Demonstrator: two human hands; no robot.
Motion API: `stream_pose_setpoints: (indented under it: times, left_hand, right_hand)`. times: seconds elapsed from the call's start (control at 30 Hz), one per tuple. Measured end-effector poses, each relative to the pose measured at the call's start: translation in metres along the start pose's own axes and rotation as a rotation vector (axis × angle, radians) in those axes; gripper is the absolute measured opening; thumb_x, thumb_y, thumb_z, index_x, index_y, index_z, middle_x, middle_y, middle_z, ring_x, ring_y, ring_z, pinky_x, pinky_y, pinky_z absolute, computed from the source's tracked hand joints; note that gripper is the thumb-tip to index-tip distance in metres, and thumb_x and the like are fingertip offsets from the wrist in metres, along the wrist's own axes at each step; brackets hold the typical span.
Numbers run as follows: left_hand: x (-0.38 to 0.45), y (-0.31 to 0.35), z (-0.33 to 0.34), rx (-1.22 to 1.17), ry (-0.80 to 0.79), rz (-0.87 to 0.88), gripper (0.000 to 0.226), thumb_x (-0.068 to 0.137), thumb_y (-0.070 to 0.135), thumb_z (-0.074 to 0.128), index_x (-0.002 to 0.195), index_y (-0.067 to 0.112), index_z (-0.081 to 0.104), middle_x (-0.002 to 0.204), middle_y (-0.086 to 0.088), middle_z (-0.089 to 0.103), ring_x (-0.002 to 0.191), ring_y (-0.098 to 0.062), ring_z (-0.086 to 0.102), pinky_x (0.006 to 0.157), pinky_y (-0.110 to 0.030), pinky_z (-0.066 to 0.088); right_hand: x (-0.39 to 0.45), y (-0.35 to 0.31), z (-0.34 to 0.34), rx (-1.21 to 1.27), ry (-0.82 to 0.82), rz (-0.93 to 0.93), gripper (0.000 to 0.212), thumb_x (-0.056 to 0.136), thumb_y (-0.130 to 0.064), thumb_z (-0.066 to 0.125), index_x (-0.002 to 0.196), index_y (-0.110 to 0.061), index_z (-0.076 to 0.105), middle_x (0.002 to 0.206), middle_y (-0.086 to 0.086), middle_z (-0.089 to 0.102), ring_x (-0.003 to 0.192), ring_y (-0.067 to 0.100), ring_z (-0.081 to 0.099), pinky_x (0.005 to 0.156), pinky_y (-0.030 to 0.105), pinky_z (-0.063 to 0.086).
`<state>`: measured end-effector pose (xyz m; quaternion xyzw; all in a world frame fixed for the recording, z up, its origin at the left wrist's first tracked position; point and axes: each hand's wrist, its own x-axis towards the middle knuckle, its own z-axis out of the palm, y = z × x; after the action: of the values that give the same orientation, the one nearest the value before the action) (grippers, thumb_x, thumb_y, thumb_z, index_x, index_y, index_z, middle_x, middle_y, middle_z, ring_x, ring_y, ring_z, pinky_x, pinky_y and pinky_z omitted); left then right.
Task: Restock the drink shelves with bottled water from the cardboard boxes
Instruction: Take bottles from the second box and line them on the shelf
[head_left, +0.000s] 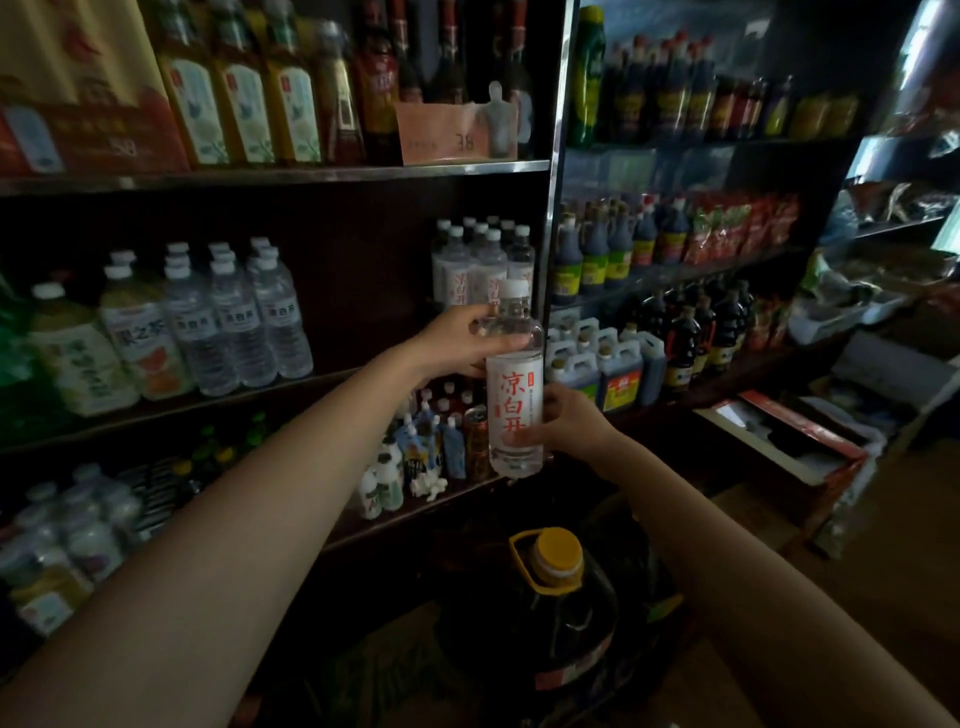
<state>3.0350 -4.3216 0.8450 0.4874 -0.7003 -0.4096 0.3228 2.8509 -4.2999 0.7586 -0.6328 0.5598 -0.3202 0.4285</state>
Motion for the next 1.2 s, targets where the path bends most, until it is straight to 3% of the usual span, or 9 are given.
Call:
stream_pose_setpoints:
  times: [0.1, 0.23, 0.4, 0.6, 0.77, 0.87, 0.97, 1.1, 1.2]
  left_hand:
    - [0.027, -0.014, -0.023, -0.025, -0.013, 0.019, 0.047, 0.084, 0.034, 0.069, 0.127, 0.021, 0.055, 0.115, -0.003, 0.063, 0.107, -0.019, 0.063, 0.089, -0.04, 0.054]
    - [0.063, -0.033, -0.045, -0.051, 0.014, 0.031, 0.045, 0.085, 0.03, 0.068, 0.126, 0.02, 0.053, 0.103, 0.004, 0.063, 0.103, -0.017, 0.063, 0.086, -0.038, 0.056]
    - [0.118, -0.061, -0.066, -0.048, 0.092, 0.061, 0.042, 0.086, 0.025, 0.069, 0.124, 0.016, 0.056, 0.096, 0.006, 0.062, 0.104, -0.021, 0.063, 0.087, -0.039, 0.055]
    - [0.197, -0.079, -0.092, -0.016, 0.133, 0.066, 0.036, 0.08, 0.032, 0.073, 0.113, 0.028, 0.059, 0.109, 0.001, 0.066, 0.106, -0.018, 0.063, 0.088, -0.046, 0.055]
    - [0.253, -0.092, -0.107, -0.034, 0.164, 0.026, 0.053, 0.076, 0.036, 0.076, 0.123, 0.023, 0.055, 0.123, -0.003, 0.061, 0.113, -0.019, 0.059, 0.086, -0.04, 0.055]
    - [0.279, -0.101, -0.113, -0.069, 0.186, -0.001, 0.057, 0.079, 0.028, 0.075, 0.13, 0.018, 0.05, 0.12, -0.002, 0.06, 0.111, -0.019, 0.059, 0.08, -0.035, 0.056]
    - [0.299, -0.111, -0.115, -0.036, 0.247, -0.014, 0.062, 0.077, 0.031, 0.077, 0.131, 0.018, 0.05, 0.121, -0.002, 0.061, 0.111, -0.02, 0.059, 0.089, -0.043, 0.054]
    - [0.321, -0.121, -0.112, -0.011, 0.271, -0.009, 0.061, 0.075, 0.031, 0.079, 0.128, 0.019, 0.053, 0.121, -0.002, 0.062, 0.11, -0.018, 0.06, 0.092, -0.046, 0.052]
    - [0.333, -0.129, -0.106, 0.027, 0.295, -0.012, 0.06, 0.073, 0.032, 0.08, 0.126, 0.019, 0.055, 0.123, -0.001, 0.062, 0.111, -0.018, 0.059, 0.092, -0.044, 0.052]
  right_hand:
    - [0.033, -0.007, 0.009, 0.009, 0.055, -0.03, 0.062, 0.057, -0.025, 0.091, 0.107, -0.019, 0.056, 0.107, 0.002, 0.07, 0.097, 0.019, 0.068, 0.087, 0.044, 0.056]
    - [0.078, -0.008, 0.019, -0.001, 0.103, -0.069, 0.062, 0.06, -0.021, 0.09, 0.114, -0.013, 0.062, 0.108, 0.002, 0.071, 0.094, 0.014, 0.069, 0.087, 0.039, 0.057]
    - [0.15, -0.007, 0.024, -0.007, 0.099, -0.082, 0.046, 0.062, -0.019, 0.088, 0.101, -0.023, 0.065, 0.101, -0.001, 0.072, 0.093, 0.015, 0.068, 0.088, 0.04, 0.056]
    - [0.239, -0.01, 0.017, -0.064, 0.103, -0.089, 0.054, 0.065, -0.022, 0.087, 0.114, -0.016, 0.065, 0.105, 0.001, 0.071, 0.094, 0.014, 0.067, 0.086, 0.033, 0.055]
    - [0.307, -0.007, 0.012, -0.099, 0.1, -0.13, 0.052, 0.07, -0.018, 0.084, 0.117, -0.012, 0.063, 0.107, -0.001, 0.068, 0.1, 0.016, 0.064, 0.089, 0.035, 0.053]
    - [0.336, -0.004, 0.013, -0.06, 0.119, -0.137, 0.057, 0.068, -0.015, 0.085, 0.119, -0.011, 0.059, 0.107, 0.001, 0.066, 0.098, 0.018, 0.065, 0.084, 0.034, 0.055]
    - [0.359, -0.001, 0.016, -0.044, 0.147, -0.131, 0.06, 0.07, -0.012, 0.084, 0.122, -0.008, 0.054, 0.106, 0.001, 0.062, 0.093, 0.015, 0.062, 0.073, 0.023, 0.051]
    - [0.381, 0.005, 0.018, -0.052, 0.195, -0.137, 0.059, 0.071, -0.011, 0.083, 0.123, -0.006, 0.053, 0.109, 0.003, 0.063, 0.096, 0.017, 0.062, 0.077, 0.025, 0.052]
    - [0.391, 0.012, 0.021, -0.022, 0.216, -0.12, 0.053, 0.072, -0.007, 0.082, 0.118, -0.005, 0.055, 0.103, -0.001, 0.061, 0.091, 0.011, 0.059, 0.066, 0.011, 0.044]
